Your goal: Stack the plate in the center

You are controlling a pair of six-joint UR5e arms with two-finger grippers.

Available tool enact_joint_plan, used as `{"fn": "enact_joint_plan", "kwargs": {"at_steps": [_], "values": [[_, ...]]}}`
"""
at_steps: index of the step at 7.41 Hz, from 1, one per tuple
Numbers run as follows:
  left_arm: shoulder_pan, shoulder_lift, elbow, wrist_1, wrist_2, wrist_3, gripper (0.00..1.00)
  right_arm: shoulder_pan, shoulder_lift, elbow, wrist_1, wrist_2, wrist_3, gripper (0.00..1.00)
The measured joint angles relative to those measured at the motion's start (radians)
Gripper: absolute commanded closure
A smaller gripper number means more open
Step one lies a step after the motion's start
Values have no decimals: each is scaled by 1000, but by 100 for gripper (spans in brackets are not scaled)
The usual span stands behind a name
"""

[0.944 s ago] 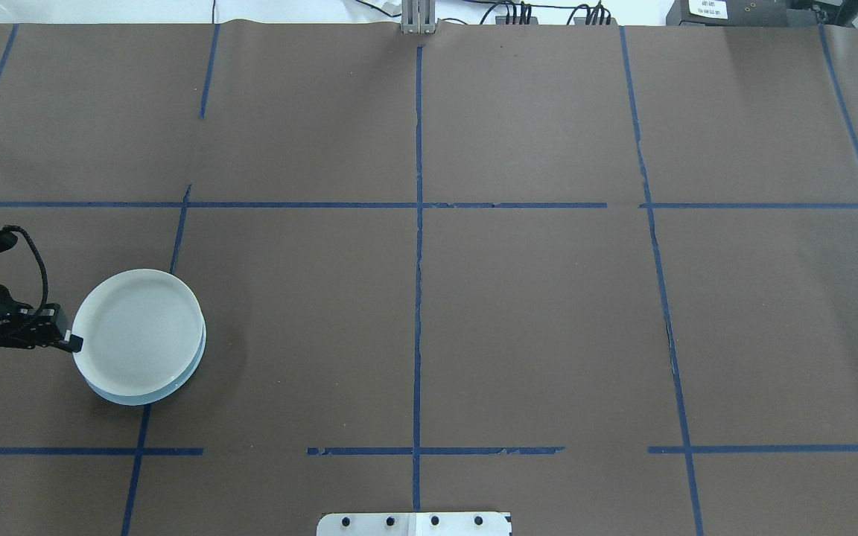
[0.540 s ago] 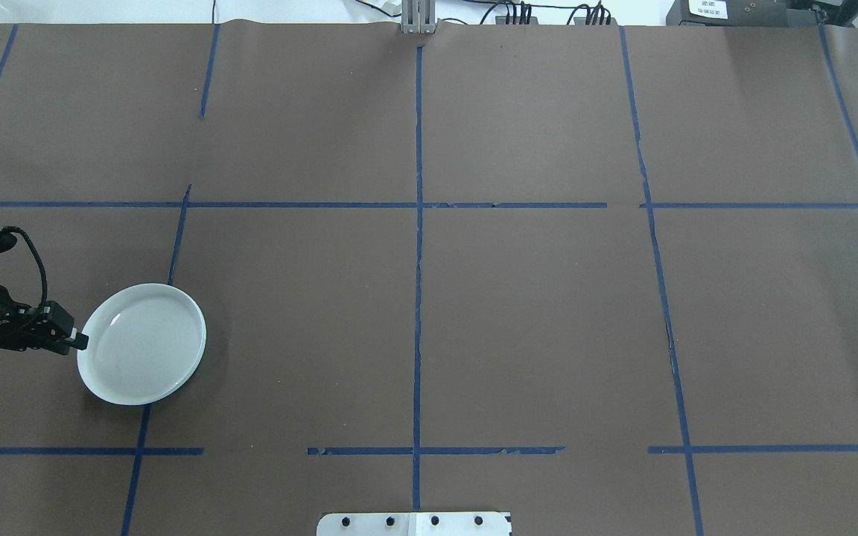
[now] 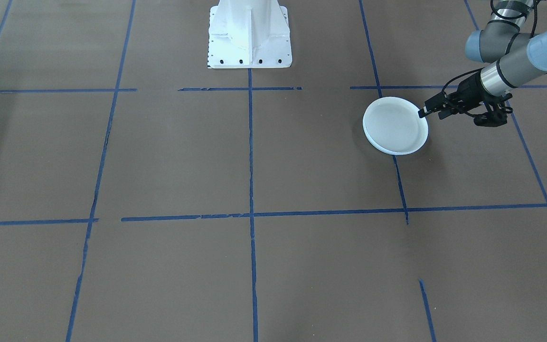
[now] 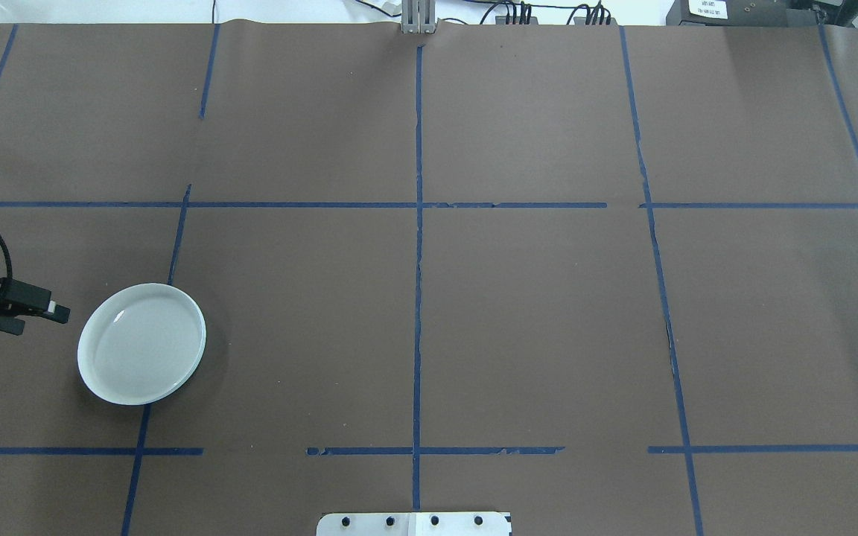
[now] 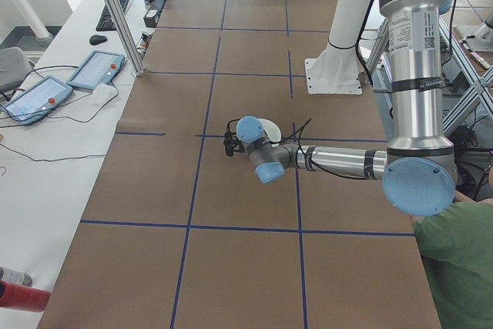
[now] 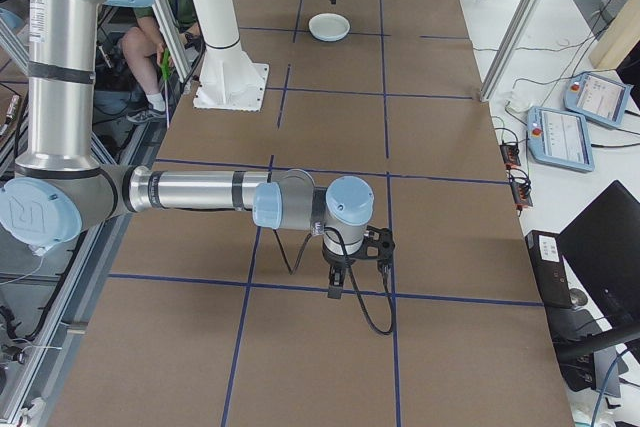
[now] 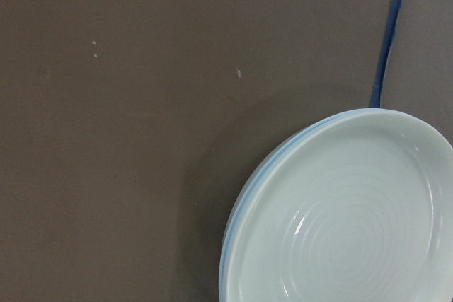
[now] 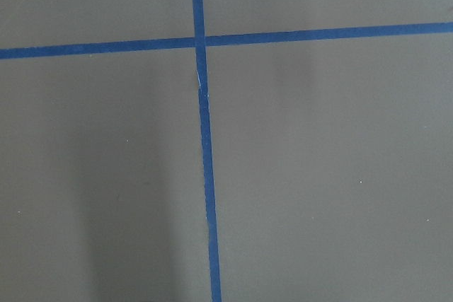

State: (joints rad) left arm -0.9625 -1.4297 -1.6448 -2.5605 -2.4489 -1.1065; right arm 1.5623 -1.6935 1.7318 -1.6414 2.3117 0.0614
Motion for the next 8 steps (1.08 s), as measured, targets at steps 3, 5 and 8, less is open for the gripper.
{"fn": "enact_joint_plan", "kwargs": {"at_steps": [3, 5, 8], "values": [[-180, 43, 13, 177, 113, 507, 0, 0, 0, 0, 0, 0, 0, 0], [-379, 41, 6, 474, 218, 963, 0, -1, 0, 0, 0, 0, 0, 0], [-614, -38, 4, 853, 184, 1215, 0, -1, 0, 0, 0, 0, 0, 0]]}}
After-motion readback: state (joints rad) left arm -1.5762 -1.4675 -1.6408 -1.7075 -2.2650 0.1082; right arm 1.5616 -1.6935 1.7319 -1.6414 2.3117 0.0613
